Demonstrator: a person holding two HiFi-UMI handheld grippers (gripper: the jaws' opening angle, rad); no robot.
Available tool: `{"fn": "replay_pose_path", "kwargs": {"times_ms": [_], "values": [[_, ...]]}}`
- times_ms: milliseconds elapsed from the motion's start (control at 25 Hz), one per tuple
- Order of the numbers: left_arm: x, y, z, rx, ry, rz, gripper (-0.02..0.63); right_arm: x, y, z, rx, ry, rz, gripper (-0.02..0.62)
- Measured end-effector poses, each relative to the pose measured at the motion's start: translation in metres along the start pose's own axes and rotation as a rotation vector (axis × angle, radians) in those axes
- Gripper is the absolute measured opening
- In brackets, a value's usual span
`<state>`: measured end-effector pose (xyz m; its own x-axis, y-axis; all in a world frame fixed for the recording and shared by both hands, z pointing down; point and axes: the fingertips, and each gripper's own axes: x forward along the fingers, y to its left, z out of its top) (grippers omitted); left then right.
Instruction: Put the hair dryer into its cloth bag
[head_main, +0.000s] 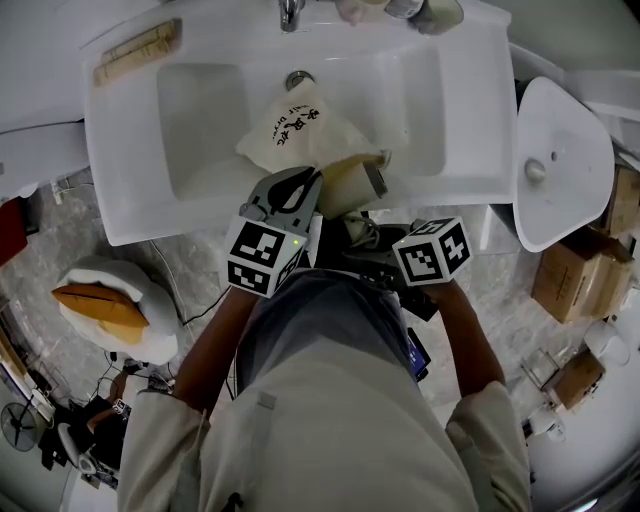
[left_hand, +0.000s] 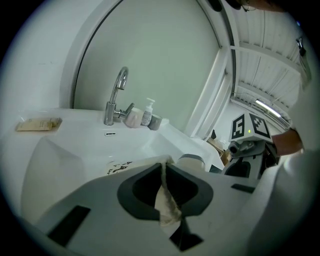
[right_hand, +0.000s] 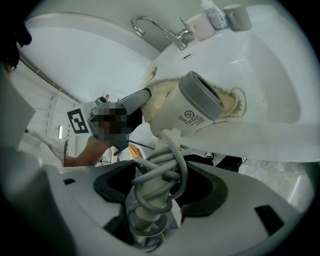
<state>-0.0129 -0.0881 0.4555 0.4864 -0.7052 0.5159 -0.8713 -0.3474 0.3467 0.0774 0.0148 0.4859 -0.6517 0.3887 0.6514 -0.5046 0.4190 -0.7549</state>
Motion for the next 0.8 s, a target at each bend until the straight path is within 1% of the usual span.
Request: {"fn": "replay_pose_path", "kwargs": {"times_ms": [280,440,600,800], "values": [[-0.002,-0.001,-0.001,0.04,-0.004,-0.009,0.034,0.006,0.006,0.003,0.053,0.063,0.098,0.304],[0.0,-0.001,-0.003,0.059,-0.006,-0.011,0.034,0.009,0.006,0.005,0.078,0.091,0.129,0.304],[0.001,-0.004,-0.001,0.112,0.0,-0.014,0.034,0.01,0.003,0.011,0.101,0.098,0.149,0.304],[0.001,-0.005,-0.004,0.153,0.017,-0.017,0.032,0.011,0.005,0.019,0.132,0.107,0.175,0.304]]}}
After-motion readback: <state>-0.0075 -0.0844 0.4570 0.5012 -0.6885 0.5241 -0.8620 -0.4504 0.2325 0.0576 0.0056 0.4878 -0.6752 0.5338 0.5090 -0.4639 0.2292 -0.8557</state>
